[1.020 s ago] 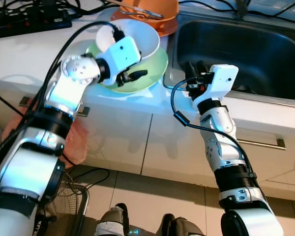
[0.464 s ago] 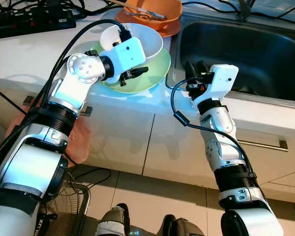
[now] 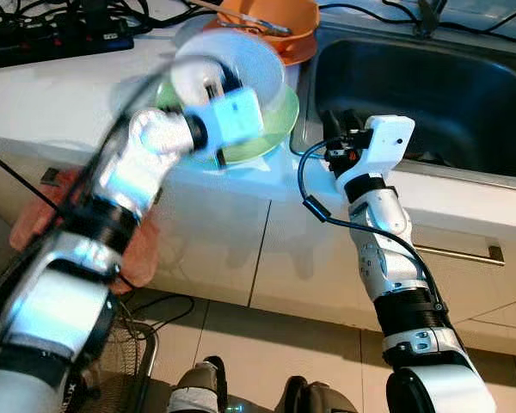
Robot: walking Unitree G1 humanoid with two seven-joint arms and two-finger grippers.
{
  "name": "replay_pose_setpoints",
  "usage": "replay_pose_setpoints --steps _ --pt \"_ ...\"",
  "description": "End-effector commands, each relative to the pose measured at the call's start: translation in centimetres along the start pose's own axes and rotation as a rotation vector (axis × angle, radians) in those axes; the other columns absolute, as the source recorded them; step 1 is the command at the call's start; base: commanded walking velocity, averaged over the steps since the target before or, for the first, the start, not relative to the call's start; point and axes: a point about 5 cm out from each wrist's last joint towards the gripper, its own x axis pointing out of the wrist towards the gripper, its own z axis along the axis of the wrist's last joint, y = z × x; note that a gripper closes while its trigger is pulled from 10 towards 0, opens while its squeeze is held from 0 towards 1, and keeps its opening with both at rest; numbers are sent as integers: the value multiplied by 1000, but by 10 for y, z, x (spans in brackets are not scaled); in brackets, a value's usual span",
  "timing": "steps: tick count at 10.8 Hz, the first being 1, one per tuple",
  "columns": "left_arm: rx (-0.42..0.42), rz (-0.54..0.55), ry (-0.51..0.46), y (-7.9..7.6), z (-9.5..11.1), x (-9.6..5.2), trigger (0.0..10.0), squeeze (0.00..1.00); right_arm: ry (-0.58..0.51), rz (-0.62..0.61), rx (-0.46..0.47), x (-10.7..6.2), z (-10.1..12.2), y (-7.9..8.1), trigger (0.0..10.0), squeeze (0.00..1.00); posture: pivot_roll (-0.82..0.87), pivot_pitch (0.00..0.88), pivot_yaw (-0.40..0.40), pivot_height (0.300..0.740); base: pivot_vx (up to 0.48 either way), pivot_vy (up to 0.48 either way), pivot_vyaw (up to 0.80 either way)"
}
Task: Kitchen organization
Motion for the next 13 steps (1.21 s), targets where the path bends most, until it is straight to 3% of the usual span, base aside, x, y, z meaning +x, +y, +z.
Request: replay_pose_setpoints --steps 1,4,8,9,10,11,13 --pt "23 -25 -5 -5 4 3 0 0 -14 0 -1 2 3 0 10000 0 199 155 -33 740 0 0 0" --pt "44 5 8 -9 4 4 0 0 -13 0 -5 2 3 -2 10000 0 195 156 -38 740 0 0 0" --pt "110 203 67 -5 -2 1 0 0 -8 0 -4 2 2 -1 10000 0 199 156 -41 740 0 0 0" --pt "171 307 72 -1 0 0 0 0 -7 -3 -3 2 1 -2 10000 0 200 156 -42 740 0 0 0" --pt "195 358 51 -1 4 0 4118 0 -6 -3 -4 2 1 -2 10000 0 198 157 -43 740 0 0 0" --pt "199 381 34 0 7 0 10000 0 -6 -3 -5 2 2 -2 10000 0 198 157 -43 740 0 0 0" --pt "157 450 -84 -4 25 1 10000 0 -6 -2 -4 1 1 -2 10000 0 199 159 -44 740 0 0 0"
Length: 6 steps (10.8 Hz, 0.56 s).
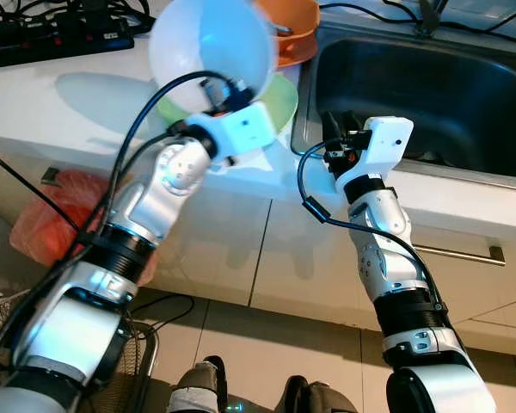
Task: Kitchen organization
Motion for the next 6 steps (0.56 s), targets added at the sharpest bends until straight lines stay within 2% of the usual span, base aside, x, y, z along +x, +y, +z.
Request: replay_pose_setpoints --steps 1,3,4,5,6 --pt "-6 50 -99 5 18 1 10000 0 -12 2 -3 2 3 0 10000 0 199 160 -46 740 0 0 0" --pt "6 47 -215 -2 37 2 10000 0 -11 2 -3 1 3 -1 10000 0 195 160 -46 740 0 0 0" --pt "28 6 -251 -10 44 3 10000 0 -12 -1 -3 1 3 -1 10000 0 190 161 -45 740 0 0 0" --pt "36 -14 -268 -14 47 3 10000 0 -12 -4 -5 1 3 -2 10000 0 190 162 -46 740 0 0 0" --pt "52 -22 -241 -19 46 2 10000 0 -16 -20 -14 1 5 -7 10000 0 191 162 -45 740 0 0 0"
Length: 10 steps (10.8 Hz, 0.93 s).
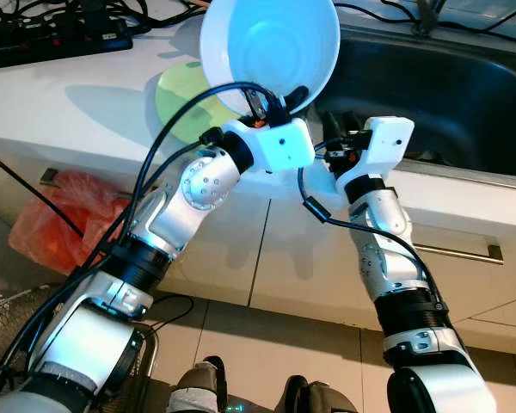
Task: Kitchen organization
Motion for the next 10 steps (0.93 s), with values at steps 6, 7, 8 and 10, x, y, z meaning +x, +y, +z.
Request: replay_pose_setpoints --steps 6,7,8,10 --pt "19 11 -55 -6 15 2 10000 0 -63 -163 -92 6 30 -57 10000 0 172 150 -47 740 0 0 0" --pt "22 5 -52 -7 14 2 10000 0 -69 -164 -105 6 33 -61 10000 0 171 148 -47 740 0 0 0" --pt "27 -1 -51 -8 13 2 10000 0 -71 -168 -112 6 35 -64 10000 0 171 146 -46 740 0 0 0" --pt "100 -68 -46 -16 9 4 10000 0 -51 -188 -115 5 45 -82 10000 0 166 146 -44 740 0 0 0"
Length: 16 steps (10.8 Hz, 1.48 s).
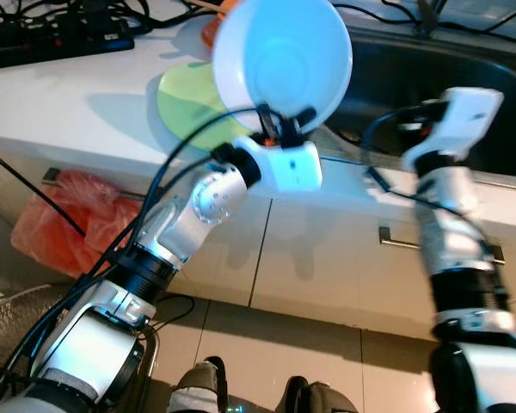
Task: Kitchen organization
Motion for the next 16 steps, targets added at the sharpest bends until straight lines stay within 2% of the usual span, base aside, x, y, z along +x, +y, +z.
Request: replay_pose_setpoints --steps 1,3,4,5,6,7,9,12,13,16 --pt "57 -7 -45 1 8 6 10000 0 7 19 4 3 9 -5 10000 0 161 149 -42 740 0 0 0" --pt "71 -23 -45 -4 8 8 10000 0 1 41 -36 4 21 -13 10000 0 150 155 -41 740 0 0 0" --pt "85 -31 -42 -6 7 9 10000 0 38 68 44 5 24 -12 10000 0 148 159 -41 740 0 0 0" --pt "104 -45 -37 -10 6 10 10000 0 115 160 75 4 22 3 10000 0 148 160 -41 740 0 0 0" --pt "106 -47 -39 -11 6 13 10000 0 168 213 160 3 21 13 10000 0 149 162 -42 740 0 0 0" --pt "109 -50 -41 -13 7 14 10000 0 179 247 221 2 24 21 10000 0 151 163 -44 740 0 0 0" --pt "107 -48 -43 -14 9 16 10000 0 185 294 250 2 27 30 10000 0 154 164 -47 740 0 0 0" --pt "107 -43 -39 -14 7 17 10000 0 171 258 292 3 44 21 10000 0 149 168 -47 740 0 0 0" --pt "108 -45 -38 -14 7 18 10000 0 150 275 333 3 51 22 10000 0 147 168 -45 740 0 0 0" --pt "105 -45 -37 -14 7 20 10000 0 117 293 355 3 62 24 10000 0 144 168 -45 740 0 0 0"
